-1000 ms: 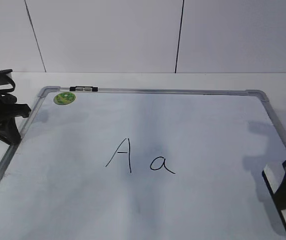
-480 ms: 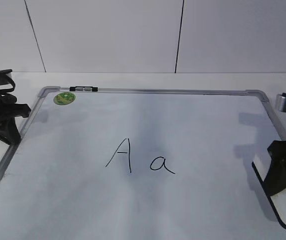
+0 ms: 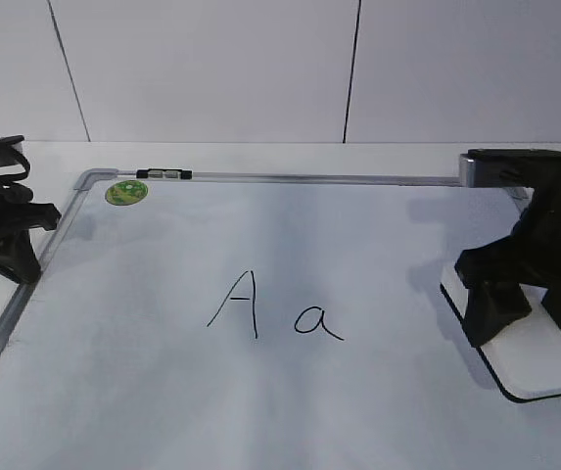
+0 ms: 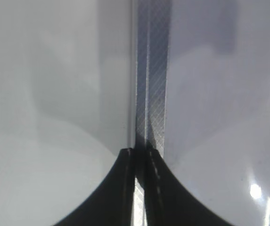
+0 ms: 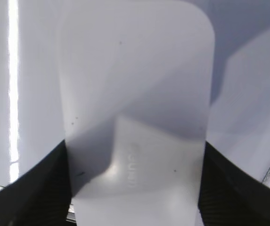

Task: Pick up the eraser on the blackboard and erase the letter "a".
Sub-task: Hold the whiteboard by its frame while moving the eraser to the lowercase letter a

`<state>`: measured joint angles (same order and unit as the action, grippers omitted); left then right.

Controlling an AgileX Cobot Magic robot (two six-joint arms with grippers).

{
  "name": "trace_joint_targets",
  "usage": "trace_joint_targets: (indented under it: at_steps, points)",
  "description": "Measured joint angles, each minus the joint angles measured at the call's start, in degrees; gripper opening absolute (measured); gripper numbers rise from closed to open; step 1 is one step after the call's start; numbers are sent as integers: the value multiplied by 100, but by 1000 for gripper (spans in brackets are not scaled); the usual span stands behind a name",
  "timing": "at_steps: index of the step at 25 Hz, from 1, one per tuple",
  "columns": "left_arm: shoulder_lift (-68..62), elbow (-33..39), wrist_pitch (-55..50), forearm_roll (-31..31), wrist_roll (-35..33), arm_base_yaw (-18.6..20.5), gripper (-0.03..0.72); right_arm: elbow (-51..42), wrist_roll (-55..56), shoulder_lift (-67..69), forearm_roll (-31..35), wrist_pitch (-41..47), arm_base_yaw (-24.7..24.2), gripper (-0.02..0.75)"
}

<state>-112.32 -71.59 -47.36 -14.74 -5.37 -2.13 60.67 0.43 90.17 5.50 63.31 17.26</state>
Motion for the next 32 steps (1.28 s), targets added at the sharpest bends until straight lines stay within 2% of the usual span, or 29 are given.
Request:
trace_joint_targets:
  at_steps: [6,18,32]
  points:
    - [0,0,0,0,0,0,18,560,110,467,-177,368,273,532]
    - [0,0,0,-21,-9,0,18,1620,192,1451,-243,538,1011,532]
    - [0,0,0,-33,-21,0,18,1972,204,1971,-169,281,1256,532]
